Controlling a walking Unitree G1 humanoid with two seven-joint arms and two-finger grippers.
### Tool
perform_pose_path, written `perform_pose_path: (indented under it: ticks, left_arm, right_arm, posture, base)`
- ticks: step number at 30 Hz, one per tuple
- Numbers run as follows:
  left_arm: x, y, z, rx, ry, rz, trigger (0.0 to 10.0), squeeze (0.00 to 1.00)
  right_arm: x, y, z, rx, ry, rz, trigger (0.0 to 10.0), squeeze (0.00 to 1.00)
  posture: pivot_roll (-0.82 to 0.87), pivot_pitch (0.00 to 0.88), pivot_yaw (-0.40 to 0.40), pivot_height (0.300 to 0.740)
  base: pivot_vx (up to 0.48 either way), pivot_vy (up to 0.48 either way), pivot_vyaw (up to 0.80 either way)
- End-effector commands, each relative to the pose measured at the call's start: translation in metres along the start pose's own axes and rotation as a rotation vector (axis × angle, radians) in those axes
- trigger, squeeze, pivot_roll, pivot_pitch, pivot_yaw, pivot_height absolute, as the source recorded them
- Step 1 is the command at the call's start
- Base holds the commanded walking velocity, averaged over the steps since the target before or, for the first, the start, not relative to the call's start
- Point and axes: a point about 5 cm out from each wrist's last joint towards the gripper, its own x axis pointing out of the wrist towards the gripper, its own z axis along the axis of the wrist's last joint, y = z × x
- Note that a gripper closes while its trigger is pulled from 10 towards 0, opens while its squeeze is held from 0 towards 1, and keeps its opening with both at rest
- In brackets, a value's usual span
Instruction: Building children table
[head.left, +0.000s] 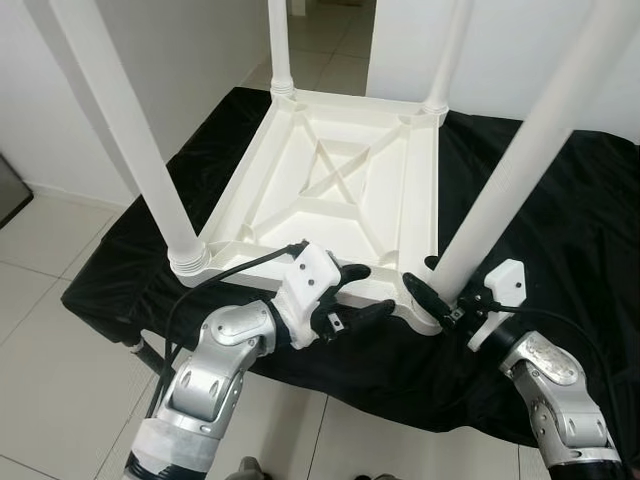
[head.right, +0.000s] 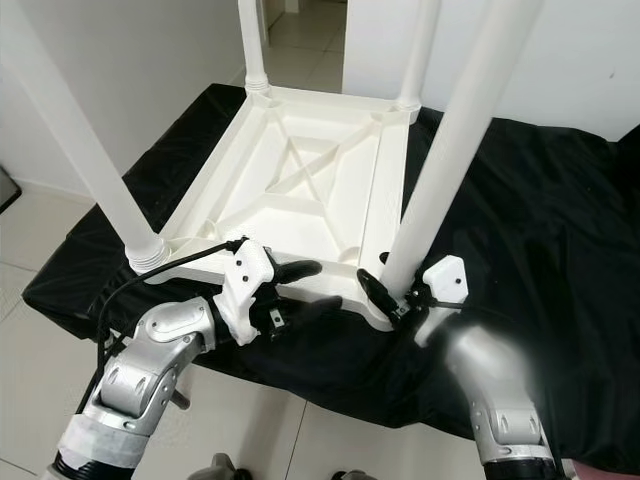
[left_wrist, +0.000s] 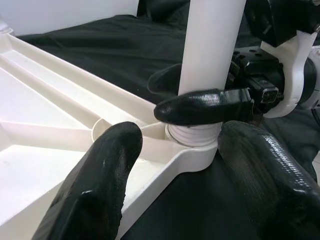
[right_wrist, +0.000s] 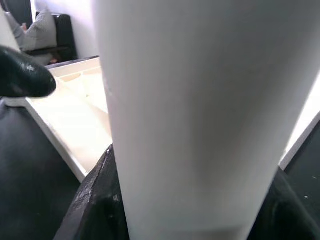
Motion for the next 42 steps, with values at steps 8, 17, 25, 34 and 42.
perform_pose_path:
  ticks: [8,17,25,34,42]
  left_arm:
    - [0.000,-0.004,-0.007,-0.004,0.026,0.070,10.0,0.00]
    - [0.000,-0.003,-0.013,-0.044,0.027,0.116,10.0,0.00]
    - [0.002,0.001,-0.013,-0.035,0.016,0.172,10.0,0.00]
    - [0.003,0.008,-0.010,-0.029,0.001,0.202,10.0,0.00]
    - [0.005,0.008,-0.011,-0.046,-0.006,0.191,10.0,0.00]
  right_arm:
    - [-0.008,0.004,-0.010,0.085,0.048,-0.239,10.0,0.00]
    - [-0.005,0.013,-0.014,0.086,0.071,-0.420,10.0,0.00]
    - [0.002,0.030,-0.023,0.173,0.075,-0.819,10.0,0.00]
    - [0.024,0.045,-0.016,0.203,0.036,-0.732,10.0,0.00]
    - [0.022,0.036,-0.014,0.160,0.036,-0.727,10.0,1.00]
  posture:
    - [-0.06,0.090,0.018,0.740]
    - [-0.07,0.101,0.010,0.740]
    - [-0.05,0.082,0.009,0.740]
    - [-0.05,0.074,-0.001,0.740]
    - [-0.05,0.087,-0.006,0.740]
  base:
    - [0.000,0.000,0.00]
    - [0.000,0.000,0.00]
    - [0.000,0.000,0.00]
    - [0.000,0.000,0.00]
    - [0.000,0.000,0.00]
